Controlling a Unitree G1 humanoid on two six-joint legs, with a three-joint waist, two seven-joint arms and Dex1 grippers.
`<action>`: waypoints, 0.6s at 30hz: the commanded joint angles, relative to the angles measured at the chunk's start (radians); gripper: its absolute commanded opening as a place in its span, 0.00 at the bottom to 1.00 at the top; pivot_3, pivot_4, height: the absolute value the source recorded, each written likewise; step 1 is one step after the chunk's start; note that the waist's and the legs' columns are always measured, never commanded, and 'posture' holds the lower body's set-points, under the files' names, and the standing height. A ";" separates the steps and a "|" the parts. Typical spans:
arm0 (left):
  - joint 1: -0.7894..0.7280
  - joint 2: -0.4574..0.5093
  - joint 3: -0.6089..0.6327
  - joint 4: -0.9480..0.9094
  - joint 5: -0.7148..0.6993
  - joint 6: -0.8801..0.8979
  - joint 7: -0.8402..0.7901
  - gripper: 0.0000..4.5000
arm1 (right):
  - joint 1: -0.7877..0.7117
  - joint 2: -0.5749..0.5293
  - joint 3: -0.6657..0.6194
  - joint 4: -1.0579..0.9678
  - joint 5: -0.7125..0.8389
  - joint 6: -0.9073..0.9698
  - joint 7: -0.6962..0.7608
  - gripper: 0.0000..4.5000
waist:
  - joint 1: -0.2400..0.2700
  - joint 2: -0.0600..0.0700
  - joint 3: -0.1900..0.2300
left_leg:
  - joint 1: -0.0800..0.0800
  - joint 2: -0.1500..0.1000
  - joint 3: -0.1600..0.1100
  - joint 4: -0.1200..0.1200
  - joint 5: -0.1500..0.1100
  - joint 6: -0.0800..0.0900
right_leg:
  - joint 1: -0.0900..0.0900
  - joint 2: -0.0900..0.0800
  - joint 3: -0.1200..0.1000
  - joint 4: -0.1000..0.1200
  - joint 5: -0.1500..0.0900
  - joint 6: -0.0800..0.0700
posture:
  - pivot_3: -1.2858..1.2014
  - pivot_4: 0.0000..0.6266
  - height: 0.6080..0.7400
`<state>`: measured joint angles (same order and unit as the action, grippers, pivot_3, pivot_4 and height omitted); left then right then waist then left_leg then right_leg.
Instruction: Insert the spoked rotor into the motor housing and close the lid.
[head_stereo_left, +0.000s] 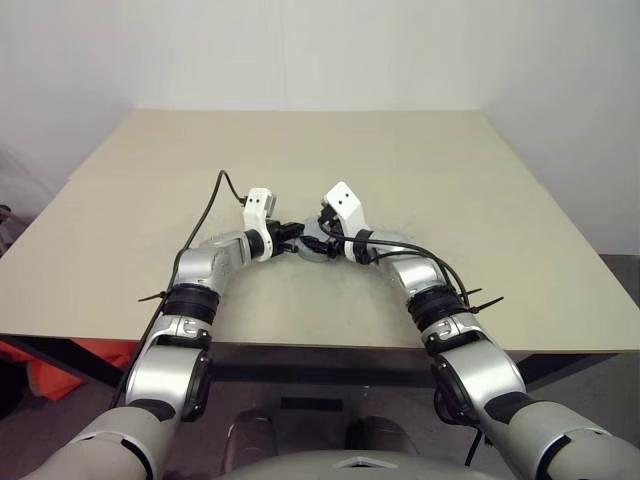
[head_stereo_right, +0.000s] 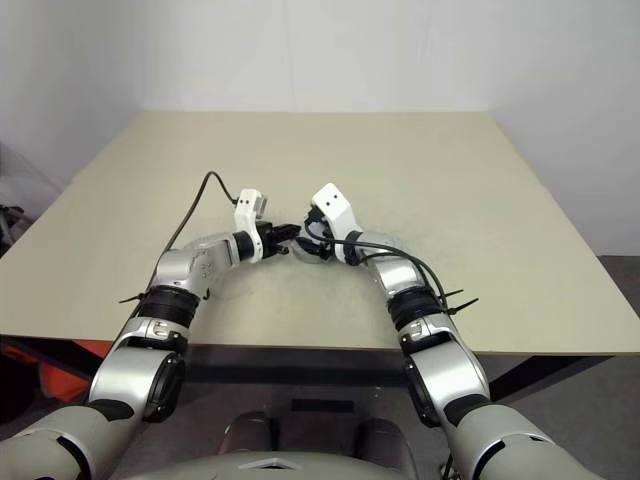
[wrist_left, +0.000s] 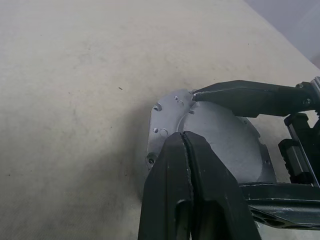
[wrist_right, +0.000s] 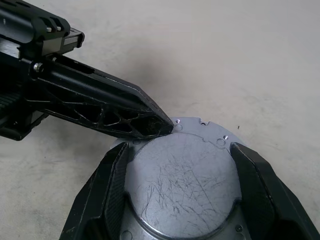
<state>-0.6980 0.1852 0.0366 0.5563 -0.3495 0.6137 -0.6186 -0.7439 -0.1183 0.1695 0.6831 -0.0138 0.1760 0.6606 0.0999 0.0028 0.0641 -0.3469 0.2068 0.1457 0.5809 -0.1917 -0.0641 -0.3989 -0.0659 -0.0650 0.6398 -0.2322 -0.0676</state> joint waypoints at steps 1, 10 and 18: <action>0.030 -0.001 -0.014 -0.022 0.009 0.025 -0.007 0.01 | -0.011 -0.006 -0.010 -0.053 0.006 0.001 -0.011 0.69 | 0.000 0.000 0.000 | 0.000 0.000 0.000 0.000 0.000 0.000 | 0.000 0.000 0.000 0.000 0.000 0.000 | 0.52 0.00 1.00; 0.044 -0.002 -0.011 -0.058 -0.001 0.042 -0.021 0.00 | -0.013 -0.013 -0.011 -0.111 0.027 0.001 0.033 0.99 | 0.001 0.000 0.000 | 0.000 0.000 0.000 0.000 0.000 0.000 | 0.000 0.000 0.000 0.000 0.000 0.000 | 0.52 0.00 1.00; 0.047 -0.006 -0.015 -0.080 -0.007 0.055 -0.040 0.00 | 0.001 -0.060 -0.085 -0.310 0.128 0.138 0.073 0.99 | 0.007 -0.001 0.000 | -0.003 0.000 0.000 -0.001 -0.001 0.002 | -0.002 0.000 0.000 -0.002 0.000 0.000 | 0.52 0.00 1.00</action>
<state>-0.6598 0.1870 0.0372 0.4917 -0.3534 0.6534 -0.6462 -0.7192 -0.1695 0.1240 0.4495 0.0609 0.2721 0.7303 0.1066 0.0023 0.0644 -0.3497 0.2063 0.1457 0.5801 -0.1928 -0.0622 -0.4004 -0.0661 -0.0651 0.6374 -0.2322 -0.0674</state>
